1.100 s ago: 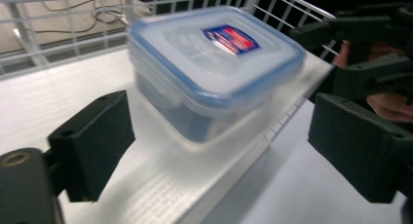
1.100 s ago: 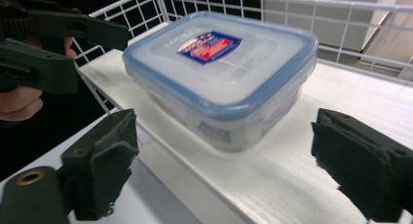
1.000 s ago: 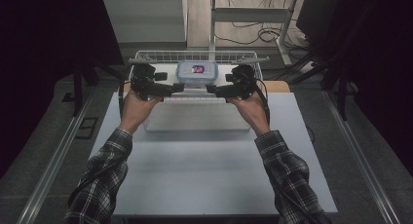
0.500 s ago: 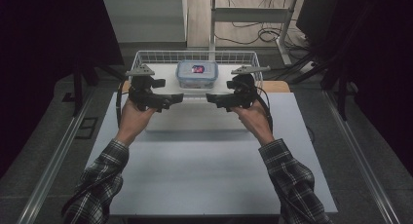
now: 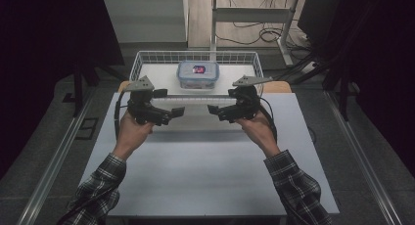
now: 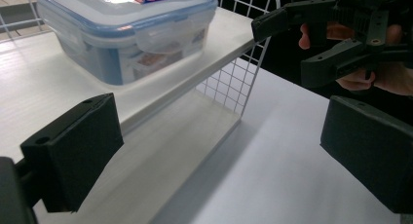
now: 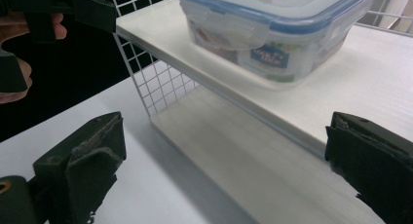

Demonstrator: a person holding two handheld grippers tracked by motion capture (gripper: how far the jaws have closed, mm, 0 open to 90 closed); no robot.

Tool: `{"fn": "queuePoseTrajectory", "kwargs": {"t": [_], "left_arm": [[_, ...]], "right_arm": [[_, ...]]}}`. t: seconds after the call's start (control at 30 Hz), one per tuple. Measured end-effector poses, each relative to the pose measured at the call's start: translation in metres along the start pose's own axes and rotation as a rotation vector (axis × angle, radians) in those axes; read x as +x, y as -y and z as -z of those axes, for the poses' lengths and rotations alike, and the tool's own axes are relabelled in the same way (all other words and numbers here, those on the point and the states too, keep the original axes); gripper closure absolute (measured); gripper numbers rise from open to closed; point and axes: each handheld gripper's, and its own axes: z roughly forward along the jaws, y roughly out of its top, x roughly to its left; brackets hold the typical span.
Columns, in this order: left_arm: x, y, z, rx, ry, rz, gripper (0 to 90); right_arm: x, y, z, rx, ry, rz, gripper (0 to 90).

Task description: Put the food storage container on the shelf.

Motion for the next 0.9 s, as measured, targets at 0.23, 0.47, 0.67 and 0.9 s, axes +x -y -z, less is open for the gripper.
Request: {"fn": "queuePoseTrajectory", "kwargs": {"t": [0.23,0.47,0.67,0.9], "left_arm": [[-0.011,0.011,0.002,0.015,0.005,-0.019,0.0],[-0.020,0.023,0.002,0.032,-0.002,-0.044,0.0],[-0.024,0.038,-0.002,0.043,0.001,-0.037,0.0],[-0.025,0.057,-0.011,0.052,0.008,-0.027,0.0]], "right_arm": [[0.008,0.009,0.007,-0.010,-0.009,0.024,1.0],[0.014,0.020,0.010,-0.014,-0.011,0.036,0.9],[0.016,0.031,0.009,-0.005,-0.013,0.042,0.9],[0.018,0.044,0.008,0.003,-0.011,0.053,0.9]]}}
